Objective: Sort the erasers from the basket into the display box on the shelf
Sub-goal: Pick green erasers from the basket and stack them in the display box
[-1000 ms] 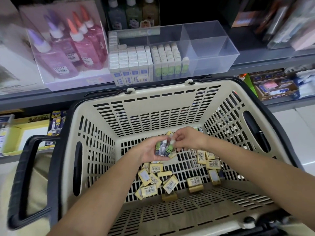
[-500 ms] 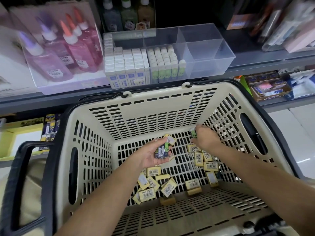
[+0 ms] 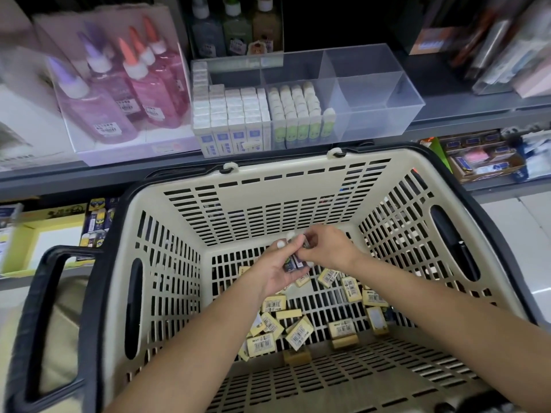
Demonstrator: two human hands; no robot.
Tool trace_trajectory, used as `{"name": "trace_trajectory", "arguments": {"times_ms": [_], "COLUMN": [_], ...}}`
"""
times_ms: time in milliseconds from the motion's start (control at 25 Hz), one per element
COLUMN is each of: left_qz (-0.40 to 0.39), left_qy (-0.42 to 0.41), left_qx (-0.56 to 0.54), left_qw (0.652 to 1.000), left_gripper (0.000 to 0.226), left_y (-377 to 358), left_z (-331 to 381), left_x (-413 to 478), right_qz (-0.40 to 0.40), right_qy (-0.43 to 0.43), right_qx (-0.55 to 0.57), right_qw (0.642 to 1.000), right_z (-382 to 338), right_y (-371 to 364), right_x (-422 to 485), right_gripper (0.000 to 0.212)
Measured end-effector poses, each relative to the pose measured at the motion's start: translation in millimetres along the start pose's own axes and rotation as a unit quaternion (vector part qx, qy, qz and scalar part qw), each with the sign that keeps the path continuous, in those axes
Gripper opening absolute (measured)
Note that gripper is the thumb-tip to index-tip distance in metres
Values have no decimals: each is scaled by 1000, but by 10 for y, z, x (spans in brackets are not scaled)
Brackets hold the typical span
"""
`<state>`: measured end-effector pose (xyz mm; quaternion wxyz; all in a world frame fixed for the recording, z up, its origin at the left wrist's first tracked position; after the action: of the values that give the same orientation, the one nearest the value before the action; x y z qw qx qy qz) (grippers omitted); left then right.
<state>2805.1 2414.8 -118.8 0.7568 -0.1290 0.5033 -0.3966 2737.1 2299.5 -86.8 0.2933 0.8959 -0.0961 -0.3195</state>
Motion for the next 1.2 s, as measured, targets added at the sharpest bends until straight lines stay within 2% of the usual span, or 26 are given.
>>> {"name": "trace_trajectory", "arguments": {"times_ms": [80, 160, 240, 280, 360, 400, 480, 560, 640, 720, 840, 920, 1080, 1200], "left_qz": [2, 2, -5, -7, -9, -10, -25, -61, -91, -99, -109, -108, -82, -75], "left_qy": [-17, -16, -6, -1, -3, -8, -26, -46, -73, -116, -170, -196, -225, -222], "left_qx": [3, 5, 2, 7, 52, 87, 153, 198, 232, 249, 238, 227, 216, 213], "left_qw": [1000, 1000, 1000, 1000, 999, 996, 988, 977, 966, 956, 950, 948, 947, 949], "left_gripper": [44, 46, 38, 31, 22, 24, 20, 16, 16, 14, 15, 16, 18, 22], "left_y": [-22, -22, -38, -58, -116, -157, -283, -459, -639, -787, -954, -1015, -973, -891], "left_z": [19, 61, 151, 217, 392, 493, 695, 854, 976, 1093, 1284, 1408, 1545, 1548], "left_x": [-3, -22, -73, -101, -159, -190, -277, -383, -496, -583, -704, -754, -791, -795], "right_qz": [-10, -62, -103, -94, -28, 11, 61, 75, 104, 172, 285, 315, 251, 193], "right_qy": [16, 18, 18, 25, 53, 70, 114, 162, 184, 192, 204, 183, 125, 116], "right_qx": [-1, 28, 64, 48, -16, -30, -13, 18, 48, 71, 0, -91, -226, -258], "right_qw": [1000, 998, 992, 994, 998, 997, 992, 984, 976, 963, 936, 927, 933, 940], "right_z": [-36, -31, -72, -110, -225, -302, -466, -635, -769, -886, -1096, -1228, -1315, -1319], "right_y": [5, 53, 124, 202, 441, 584, 872, 1131, 1398, 1710, 2084, 2203, 2142, 2105], "right_x": [-32, -79, -137, -154, -186, -219, -311, -429, -501, -487, -366, -256, -30, 57], "right_gripper": [26, 31, 29, 23, 11, 12, 15, 14, 14, 14, 14, 5, 13, 16]}}
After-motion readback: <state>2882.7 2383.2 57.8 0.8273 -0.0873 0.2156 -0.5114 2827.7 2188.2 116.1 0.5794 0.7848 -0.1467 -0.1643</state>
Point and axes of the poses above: each hand's wrist, its own x-axis towards the middle knuckle, its own y-axis out of the back of the hand, z = x × y, the point moved 2 cm from there along x, towards the middle knuckle, and after that the axes turned 7 degrees about -z, right-handed, at the moved point
